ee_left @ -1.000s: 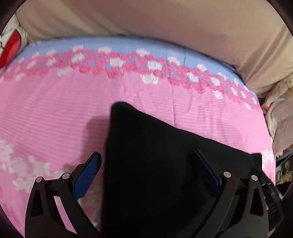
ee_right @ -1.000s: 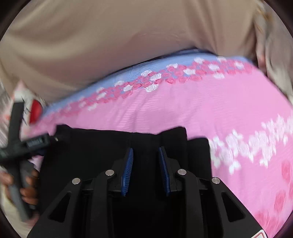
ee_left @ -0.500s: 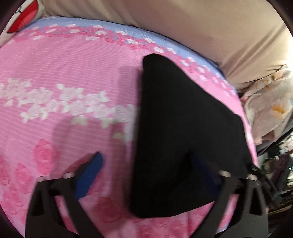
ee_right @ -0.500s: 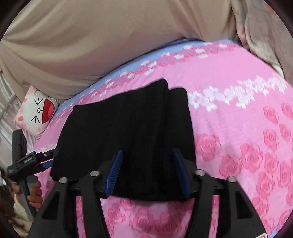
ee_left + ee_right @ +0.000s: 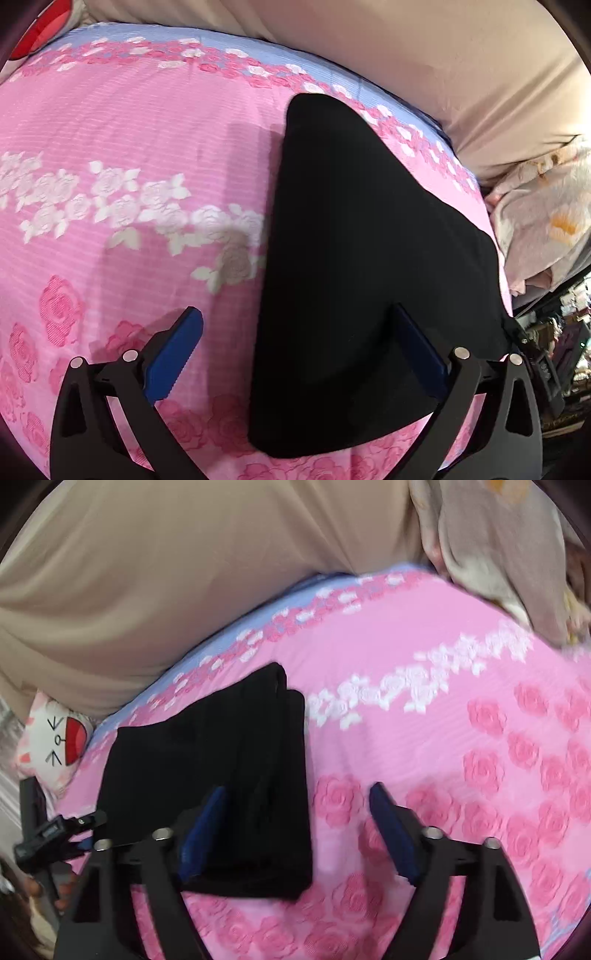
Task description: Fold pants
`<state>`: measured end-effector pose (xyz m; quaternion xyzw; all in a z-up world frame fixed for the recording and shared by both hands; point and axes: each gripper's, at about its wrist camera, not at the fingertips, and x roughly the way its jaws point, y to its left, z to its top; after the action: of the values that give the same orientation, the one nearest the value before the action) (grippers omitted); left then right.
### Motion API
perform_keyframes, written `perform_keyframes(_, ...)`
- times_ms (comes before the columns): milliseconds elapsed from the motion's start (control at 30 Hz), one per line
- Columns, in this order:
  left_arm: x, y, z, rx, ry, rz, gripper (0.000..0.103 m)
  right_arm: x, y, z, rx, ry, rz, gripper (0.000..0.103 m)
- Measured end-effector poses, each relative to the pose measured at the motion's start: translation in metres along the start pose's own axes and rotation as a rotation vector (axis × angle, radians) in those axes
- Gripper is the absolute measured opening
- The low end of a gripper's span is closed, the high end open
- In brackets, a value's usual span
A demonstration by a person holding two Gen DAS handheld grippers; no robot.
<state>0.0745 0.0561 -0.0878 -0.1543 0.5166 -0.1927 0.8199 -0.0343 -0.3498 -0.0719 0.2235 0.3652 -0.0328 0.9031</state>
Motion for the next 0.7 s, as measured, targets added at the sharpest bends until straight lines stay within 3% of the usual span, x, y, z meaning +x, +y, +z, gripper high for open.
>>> perform_keyframes(33,0.003,-0.003,0.002,0.018,-0.013,-0.012,0.09,0.012,-0.001,0.0,0.0,0.038,0.043,0.074)
perform_keyframes(67,0.005,-0.007,0.004,0.042,-0.029,-0.033,0.074,0.023,-0.002,-0.001,0.02,0.068,0.104,0.052)
perform_keyframes(100,0.009,-0.012,0.006,0.066,-0.021,-0.087,0.053,0.039,-0.004,-0.003,0.063,0.102,0.202,0.052)
perform_keyframes(167,0.005,-0.014,0.018,0.055,-0.016,-0.106,0.04,0.049,0.003,0.0,0.061,0.079,0.205,0.037)
perform_keyframes(267,-0.031,-0.018,0.037,0.108,-0.094,-0.139,0.022,0.029,0.029,0.021,0.014,0.013,0.254,0.033)
perform_keyframes(400,-0.08,-0.008,0.045,0.139,-0.164,-0.1,0.022,-0.006,0.073,0.035,-0.113,-0.052,0.286,0.034)
perform_keyframes(467,-0.08,0.012,0.039,0.106,-0.163,-0.036,0.033,0.009,0.078,0.022,-0.114,-0.019,0.271,0.045)
perform_keyframes(500,-0.074,0.023,0.033,0.092,-0.158,0.011,0.038,0.021,0.076,0.016,-0.114,0.01,0.255,0.047)
perform_keyframes(533,-0.062,0.036,0.026,0.078,-0.142,0.109,0.037,0.039,0.071,0.003,-0.113,0.051,0.207,0.054)
perform_keyframes(567,-0.054,0.047,0.019,0.067,-0.121,0.194,0.036,0.049,0.063,-0.008,-0.1,0.089,0.141,0.054)
perform_keyframes(600,-0.053,0.059,0.012,0.053,-0.111,0.234,0.036,0.052,0.054,-0.014,-0.073,0.092,0.136,0.054)
perform_keyframes(633,-0.059,0.066,0.01,0.031,-0.114,0.22,0.036,0.041,0.044,-0.014,-0.02,0.062,0.168,0.052)
perform_keyframes(700,-0.079,0.07,0.013,-0.001,-0.15,0.172,0.036,0.016,0.045,-0.006,-0.031,-0.017,0.113,0.038)
